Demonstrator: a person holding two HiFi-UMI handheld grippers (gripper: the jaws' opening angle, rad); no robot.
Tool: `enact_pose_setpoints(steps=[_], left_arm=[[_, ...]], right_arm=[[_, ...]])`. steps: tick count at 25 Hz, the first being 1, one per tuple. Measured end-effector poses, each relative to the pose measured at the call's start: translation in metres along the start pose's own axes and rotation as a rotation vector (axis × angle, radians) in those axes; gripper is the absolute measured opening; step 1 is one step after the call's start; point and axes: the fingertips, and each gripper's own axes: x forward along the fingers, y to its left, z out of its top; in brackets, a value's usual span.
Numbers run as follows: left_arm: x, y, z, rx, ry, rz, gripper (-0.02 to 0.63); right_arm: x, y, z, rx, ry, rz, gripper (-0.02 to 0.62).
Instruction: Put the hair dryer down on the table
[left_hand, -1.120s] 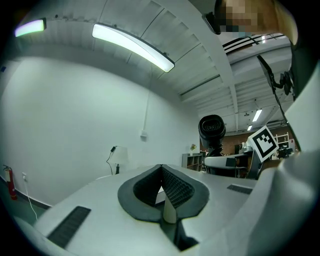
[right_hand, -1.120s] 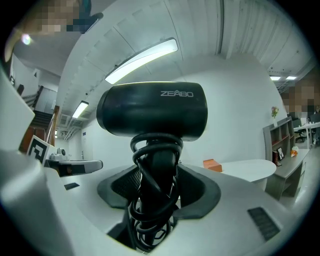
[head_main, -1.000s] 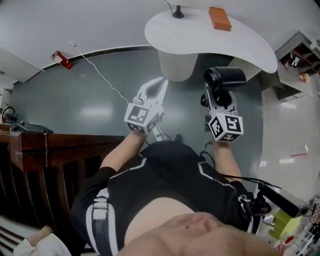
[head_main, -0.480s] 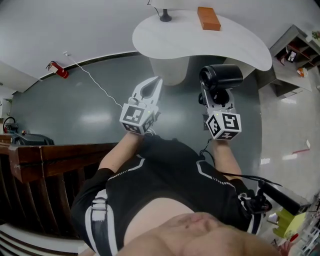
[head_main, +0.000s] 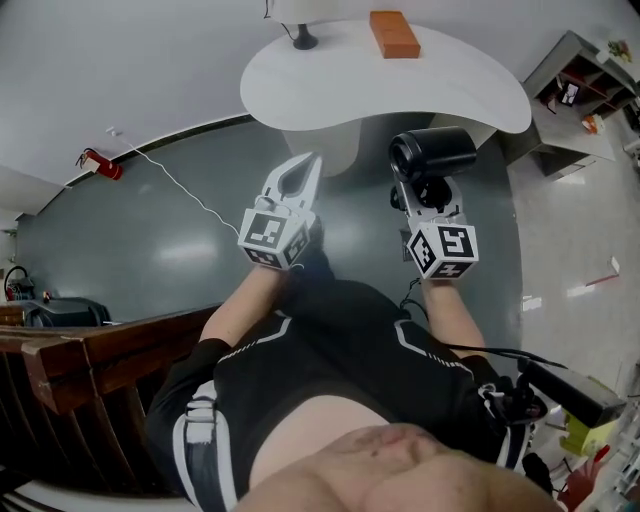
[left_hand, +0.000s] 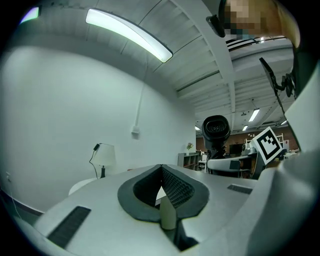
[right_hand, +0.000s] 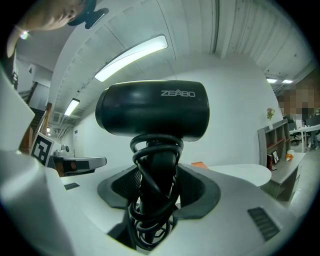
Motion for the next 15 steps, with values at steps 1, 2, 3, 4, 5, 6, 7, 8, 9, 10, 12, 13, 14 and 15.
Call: enact_pose_setpoints(steps=[1, 2, 3, 4, 5, 6, 7, 8, 9, 10, 12, 13, 14, 15], left_arm=[[0.007, 0.003, -0.002, -0.006, 0.000, -0.010, 0.031], [0.015, 0.006, -0.004, -0.010, -0.001, -0.020, 0.031], [0.023, 0.010, -0.006, -0.013, -0.001, -0.030, 0.032], [0.032, 0.015, -0.007, -0.014, -0.001, -0.039, 0.031], [0.041, 0.021, -0.008, -0.017, -0.001, -0.049, 0.032], [0.050, 0.025, -0.008, -0.020, -0.001, -0.059, 0.032], [0.058, 0.029, -0.008, -0.022, -0.002, -0.069, 0.032], [0.066, 0.033, -0.008, -0.023, -0.003, -0.079, 0.031], [0.074, 0.037, -0.008, -0.024, -0.004, -0.088, 0.031], [0.082, 0.041, -0.007, -0.025, -0.005, -0.097, 0.032], [0.096, 0.049, -0.006, -0.028, -0.005, -0.113, 0.032], [0.104, 0.054, -0.005, -0.030, -0.003, -0.119, 0.031], [0.111, 0.060, -0.005, -0.031, -0.001, -0.125, 0.031], [0.119, 0.065, -0.004, -0.031, 0.002, -0.131, 0.031]], right_arm=[[0.005, -0.004, -0.001, -0.004, 0.002, -0.008, 0.235], [0.012, -0.008, -0.001, -0.009, 0.004, -0.016, 0.235], [0.019, -0.012, -0.002, -0.012, 0.005, -0.024, 0.235], [0.027, -0.015, -0.002, -0.013, 0.006, -0.032, 0.235], [0.035, -0.018, -0.001, -0.014, 0.006, -0.040, 0.235], [0.043, -0.021, -0.001, -0.014, 0.008, -0.047, 0.233], [0.050, -0.024, -0.001, -0.014, 0.010, -0.053, 0.235], [0.057, -0.027, 0.000, -0.014, 0.014, -0.058, 0.233], [0.064, -0.030, 0.000, -0.014, 0.016, -0.063, 0.235], [0.070, -0.032, -0.001, -0.015, 0.018, -0.068, 0.235], [0.084, -0.038, -0.002, -0.011, 0.024, -0.081, 0.235], [0.091, -0.041, -0.003, -0.006, 0.028, -0.087, 0.235], [0.099, -0.044, -0.003, 0.000, 0.032, -0.092, 0.235], [0.107, -0.047, -0.004, 0.004, 0.035, -0.097, 0.235]])
